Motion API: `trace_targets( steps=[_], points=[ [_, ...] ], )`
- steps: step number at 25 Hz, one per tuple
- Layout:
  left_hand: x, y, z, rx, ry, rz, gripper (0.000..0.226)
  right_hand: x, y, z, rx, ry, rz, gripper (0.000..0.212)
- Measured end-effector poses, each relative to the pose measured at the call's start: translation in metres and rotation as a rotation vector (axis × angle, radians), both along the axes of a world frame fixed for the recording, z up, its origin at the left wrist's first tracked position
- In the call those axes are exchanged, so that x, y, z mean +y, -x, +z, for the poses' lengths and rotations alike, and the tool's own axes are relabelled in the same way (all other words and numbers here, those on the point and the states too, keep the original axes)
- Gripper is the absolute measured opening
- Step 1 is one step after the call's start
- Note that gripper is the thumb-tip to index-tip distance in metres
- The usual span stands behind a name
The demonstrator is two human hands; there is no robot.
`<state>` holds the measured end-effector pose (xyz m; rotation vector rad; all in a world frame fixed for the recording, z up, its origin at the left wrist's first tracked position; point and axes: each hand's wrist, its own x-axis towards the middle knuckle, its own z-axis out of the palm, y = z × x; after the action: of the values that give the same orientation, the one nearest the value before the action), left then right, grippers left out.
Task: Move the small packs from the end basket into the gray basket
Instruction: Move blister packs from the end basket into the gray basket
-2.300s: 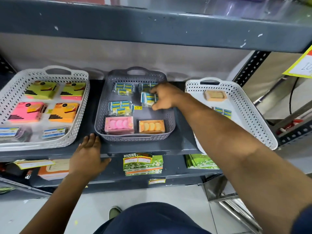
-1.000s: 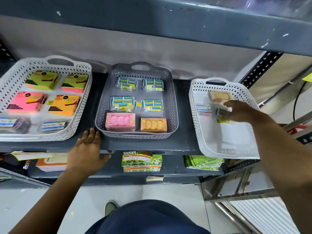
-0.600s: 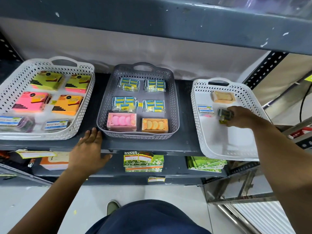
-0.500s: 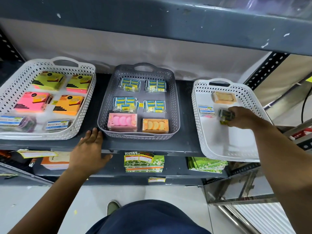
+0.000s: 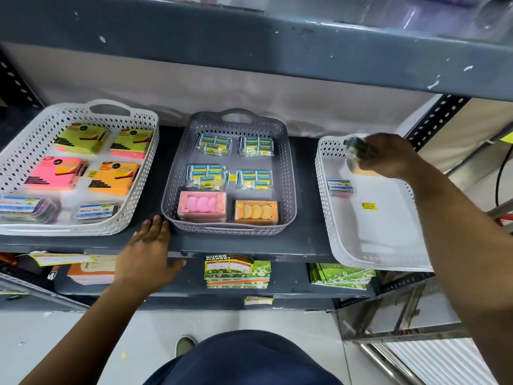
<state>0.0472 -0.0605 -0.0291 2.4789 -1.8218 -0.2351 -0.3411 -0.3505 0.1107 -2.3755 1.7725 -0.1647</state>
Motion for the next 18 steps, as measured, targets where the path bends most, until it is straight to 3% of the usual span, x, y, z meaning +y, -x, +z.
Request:
trace_targets(
  steps=[3, 6, 9, 12, 18],
  points=[
    [0.001, 0.000, 0.000, -0.001, 0.002, -0.001, 0.095, 0.002, -0.066, 0.004, -0.068, -0.015, 0.181, 0.029],
    [0.002, 0.000, 0.001, 0.016, 0.012, 0.002, 0.095, 0.014, -0.129, -0.007, -0.135, -0.105, 0.319, 0.060],
    [0.001, -0.001, 0.002, 0.031, 0.021, 0.016, 0.095, 0.021, -0.175, -0.031, 0.001, -0.159, 0.402, 0.071],
    [0.001, 0.000, 0.001, 0.037, 0.027, 0.023, 0.095, 0.024, -0.196, -0.055, 0.104, -0.242, 0.402, 0.080],
    [0.001, -0.003, -0.002, 0.038, 0.034, 0.020, 0.096, 0.025, -0.204, -0.072, 0.076, -0.312, 0.382, 0.087]
  ],
)
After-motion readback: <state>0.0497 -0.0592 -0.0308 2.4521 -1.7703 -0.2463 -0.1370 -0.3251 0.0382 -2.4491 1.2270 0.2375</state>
